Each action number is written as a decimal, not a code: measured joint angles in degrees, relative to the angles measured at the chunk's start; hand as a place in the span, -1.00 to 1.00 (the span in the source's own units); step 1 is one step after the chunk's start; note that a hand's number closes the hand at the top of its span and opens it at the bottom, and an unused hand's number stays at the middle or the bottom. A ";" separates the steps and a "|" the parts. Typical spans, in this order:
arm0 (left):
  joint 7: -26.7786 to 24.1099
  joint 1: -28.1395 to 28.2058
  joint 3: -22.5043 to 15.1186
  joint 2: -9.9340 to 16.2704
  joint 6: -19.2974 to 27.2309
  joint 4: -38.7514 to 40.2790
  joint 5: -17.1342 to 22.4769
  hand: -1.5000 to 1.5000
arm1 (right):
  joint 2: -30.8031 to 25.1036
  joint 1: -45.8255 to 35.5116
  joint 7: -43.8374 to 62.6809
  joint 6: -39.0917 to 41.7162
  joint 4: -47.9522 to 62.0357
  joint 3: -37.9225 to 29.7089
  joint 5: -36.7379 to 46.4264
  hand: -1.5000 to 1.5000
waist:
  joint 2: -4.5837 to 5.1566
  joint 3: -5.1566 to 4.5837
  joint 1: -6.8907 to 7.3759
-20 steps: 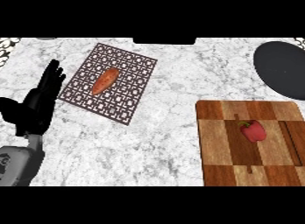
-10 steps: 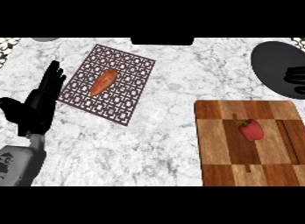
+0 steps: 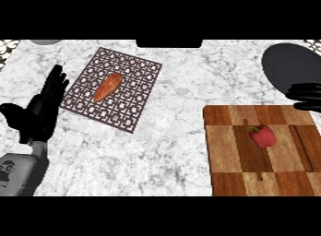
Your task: Pick the bell pepper from the cutting board and place it in the pan
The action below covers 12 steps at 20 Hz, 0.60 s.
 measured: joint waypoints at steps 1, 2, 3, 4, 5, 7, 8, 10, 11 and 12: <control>-0.02 0.14 0.43 0.25 -0.44 -0.01 0.04 0.00 | 0.91 -0.42 0.19 -0.29 0.74 0.15 0.84 -1.00 | 0.00 0.00 0.02; 0.47 0.52 0.25 0.00 -0.20 -1.07 -0.26 0.00 | 1.44 -0.89 0.23 -0.49 1.92 0.12 1.55 -1.00 | -0.02 0.00 0.08; 0.99 0.41 0.25 -0.07 -0.30 -1.55 -0.35 0.00 | 2.23 -1.87 0.51 -0.51 3.06 0.38 2.39 -1.00 | -0.01 0.00 0.16; 1.03 0.96 -0.10 -0.54 0.02 -2.12 -0.86 0.00 | 3.11 -2.44 0.89 -0.66 3.63 0.79 3.43 -1.00 | -0.03 0.00 0.19; 1.07 0.30 -0.01 -0.88 -0.01 -1.21 -1.07 0.00 | 3.61 -3.24 0.79 -0.82 5.03 0.90 4.20 -1.00 | 0.01 0.00 0.16; 1.37 0.09 0.40 -0.87 -0.29 -1.31 -1.09 0.00 | 5.13 -3.91 0.77 -1.33 6.57 2.07 6.14 -1.00 | 0.02 -0.01 0.20; 2.18 -0.77 0.16 -1.25 0.21 -1.29 -1.56 0.00 | 5.49 -4.61 0.63 -1.45 7.36 2.52 6.84 -1.00 | 0.04 0.01 0.21; 1.67 -0.47 0.53 -1.27 -0.09 -1.05 -1.78 0.00 | 6.37 -5.37 0.57 -1.73 8.39 3.47 8.34 -1.00 | 0.03 0.00 0.19; 2.48 -0.43 0.57 -1.26 0.01 -1.87 -1.79 0.00 | 6.51 -5.49 0.42 -1.85 8.78 4.00 8.92 -1.00 | 0.01 0.00 0.23; 1.74 -0.18 1.03 -1.03 -0.64 -1.50 -1.55 0.00 | 7.07 -5.92 0.48 -1.93 9.15 4.68 9.63 -1.00 | 0.02 0.00 0.26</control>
